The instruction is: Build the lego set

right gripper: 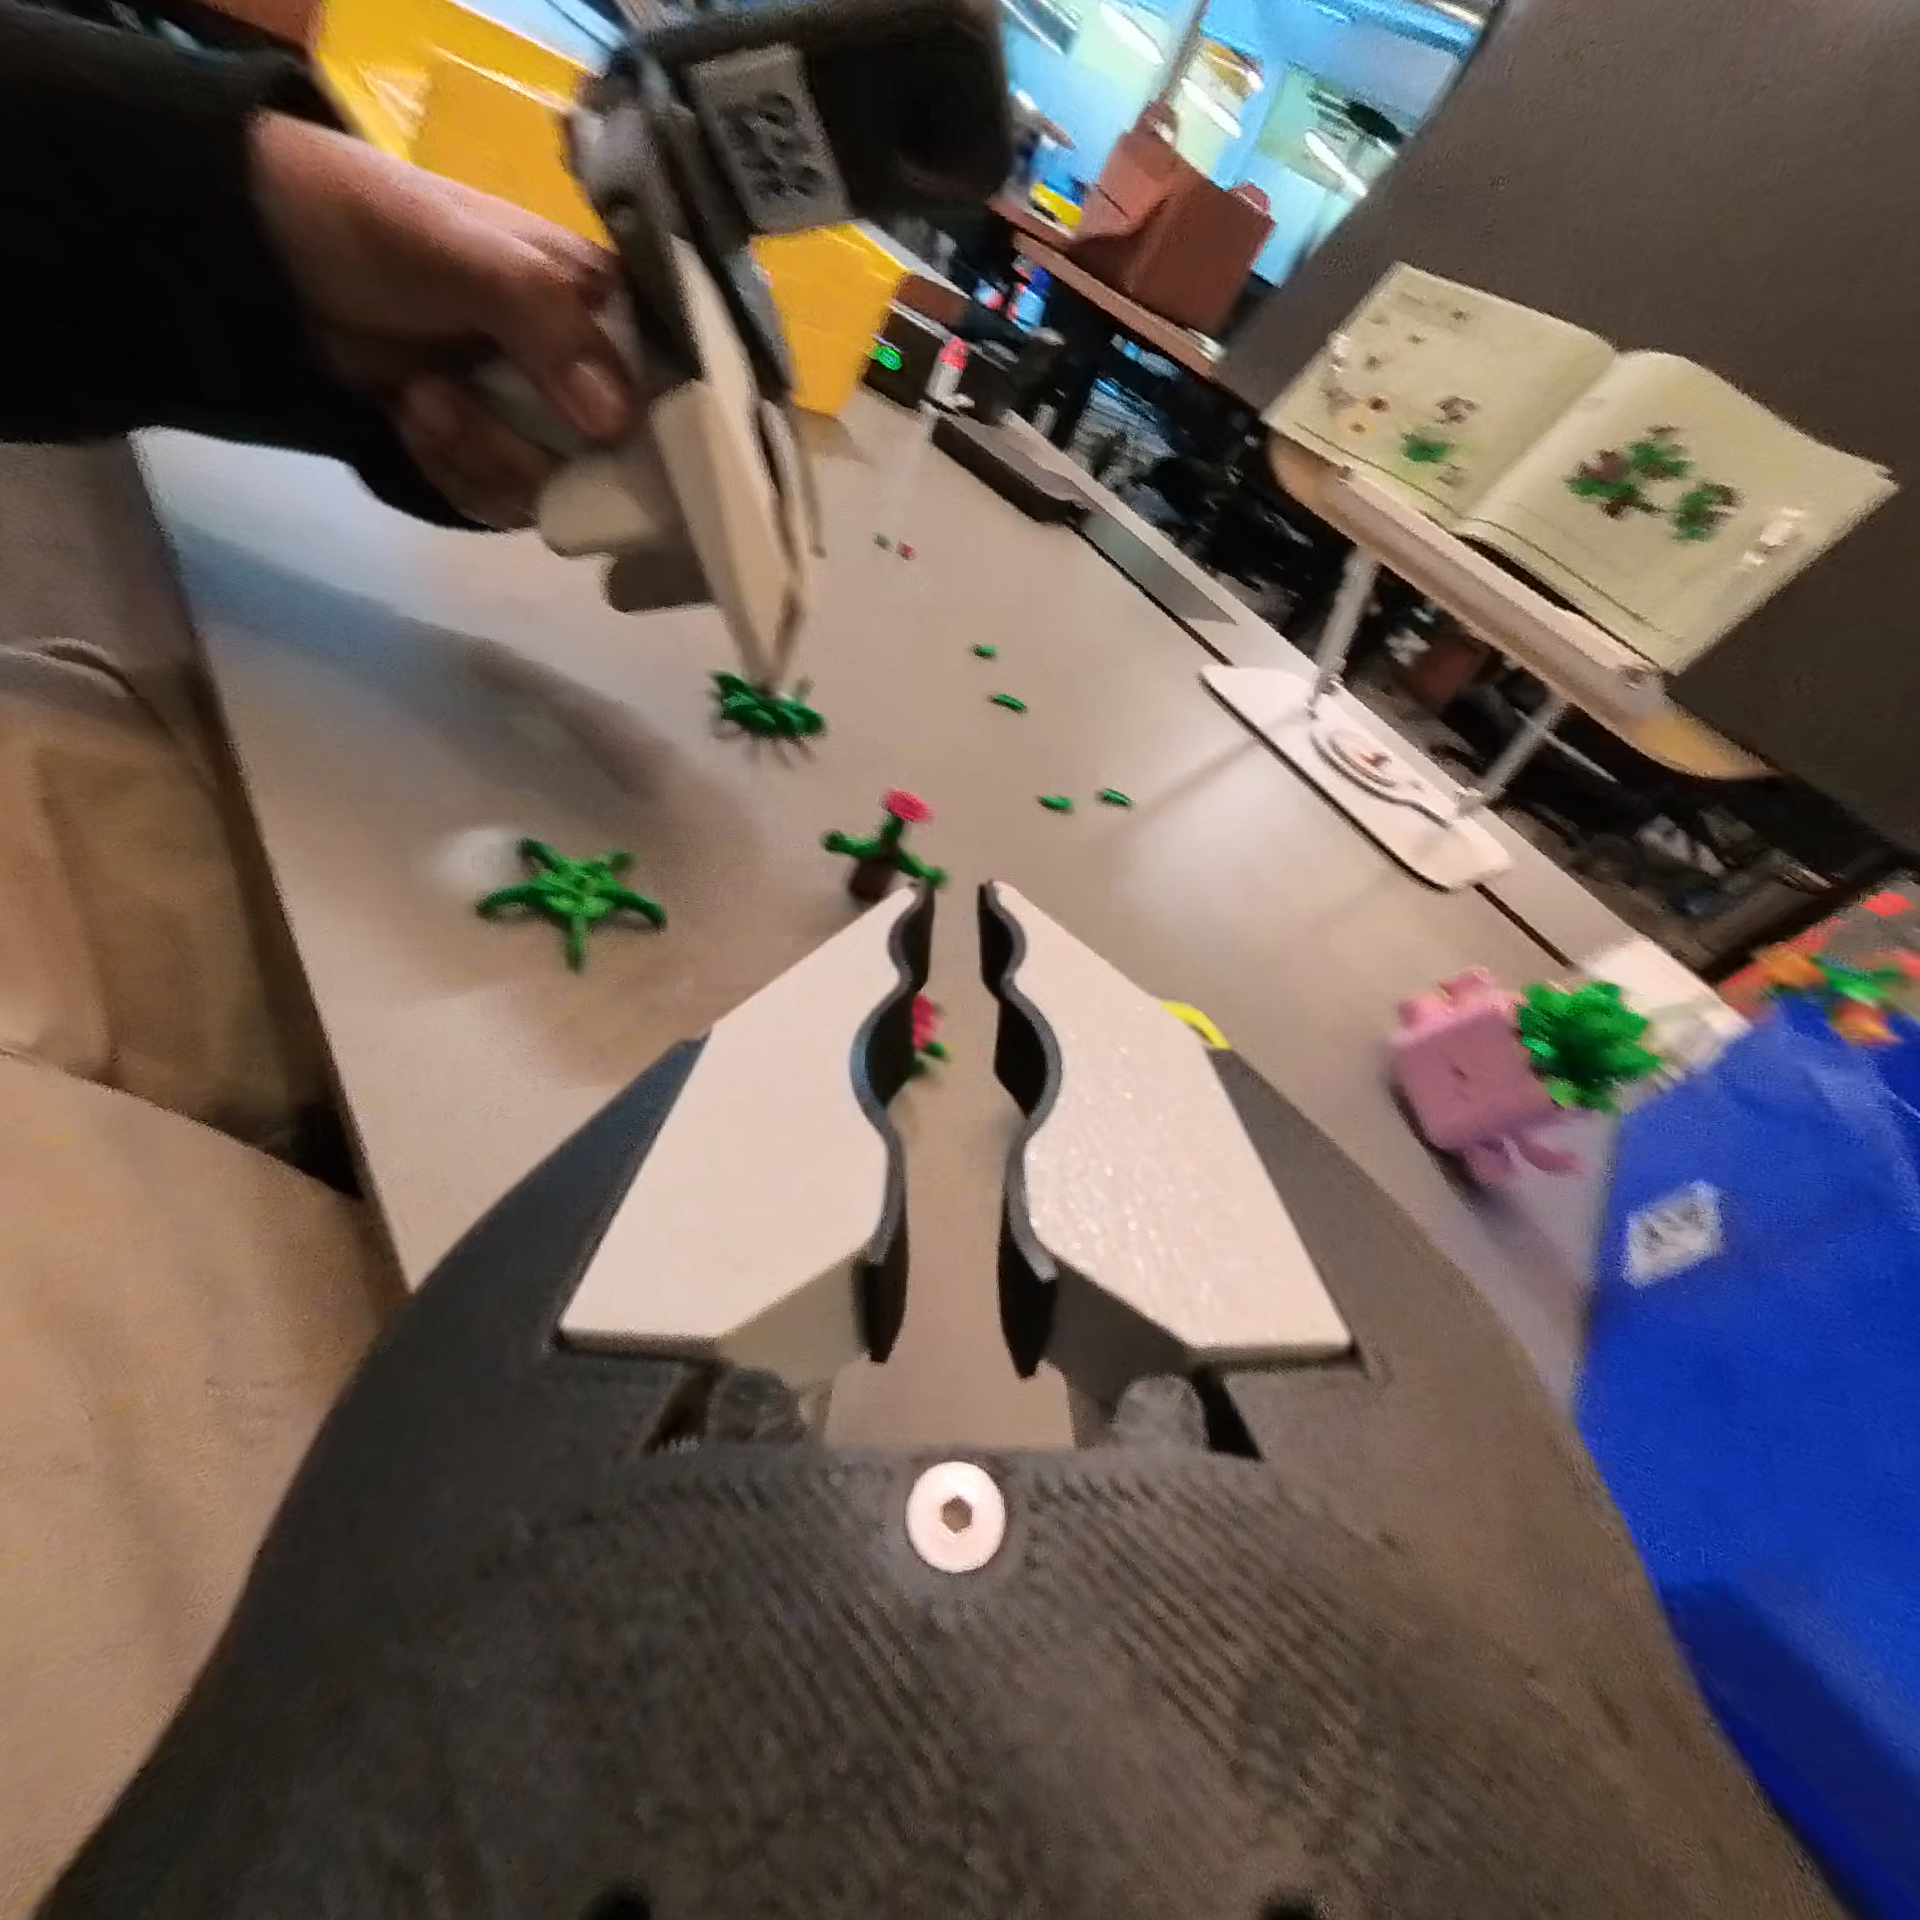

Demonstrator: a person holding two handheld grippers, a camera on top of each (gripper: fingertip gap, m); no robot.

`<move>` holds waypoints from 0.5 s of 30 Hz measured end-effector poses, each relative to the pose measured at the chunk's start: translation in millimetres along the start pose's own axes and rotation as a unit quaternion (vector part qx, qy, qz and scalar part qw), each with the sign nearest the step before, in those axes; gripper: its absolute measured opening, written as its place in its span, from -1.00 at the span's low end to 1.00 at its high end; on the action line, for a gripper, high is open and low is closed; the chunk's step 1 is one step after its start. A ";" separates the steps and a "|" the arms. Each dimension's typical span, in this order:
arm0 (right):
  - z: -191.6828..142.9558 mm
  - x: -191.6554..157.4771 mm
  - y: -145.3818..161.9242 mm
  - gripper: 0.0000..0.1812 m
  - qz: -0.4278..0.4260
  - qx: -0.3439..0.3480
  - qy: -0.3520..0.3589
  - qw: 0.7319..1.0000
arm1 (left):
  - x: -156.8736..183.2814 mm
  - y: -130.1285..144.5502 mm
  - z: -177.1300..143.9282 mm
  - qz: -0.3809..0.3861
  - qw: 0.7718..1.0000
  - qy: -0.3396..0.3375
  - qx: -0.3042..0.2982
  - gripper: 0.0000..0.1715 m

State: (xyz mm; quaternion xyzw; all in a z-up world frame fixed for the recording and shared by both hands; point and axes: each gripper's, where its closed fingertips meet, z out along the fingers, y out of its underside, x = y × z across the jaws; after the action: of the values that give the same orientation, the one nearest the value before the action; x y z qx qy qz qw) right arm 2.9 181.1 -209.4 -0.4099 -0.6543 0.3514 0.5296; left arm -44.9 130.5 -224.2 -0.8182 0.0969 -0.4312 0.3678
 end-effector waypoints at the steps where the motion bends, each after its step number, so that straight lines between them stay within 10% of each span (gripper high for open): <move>1: -9.4 12.4 3.6 -0.93 0.003 -0.009 0.019 1.000 | -1.9 1.9 0.9 0.011 1.000 -0.019 -0.001 -1.00; 15: -155.1 86.5 31.4 -0.94 0.101 -0.023 0.078 0.992 | 2.0 14.3 20.0 0.125 0.983 -0.135 -0.008 -1.00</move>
State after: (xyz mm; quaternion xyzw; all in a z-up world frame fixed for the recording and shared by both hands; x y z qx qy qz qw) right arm 151.4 276.8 -172.6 -0.5120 -0.5741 0.3545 0.5316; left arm -25.9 129.7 -239.9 -0.8534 0.1512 -0.2666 0.4216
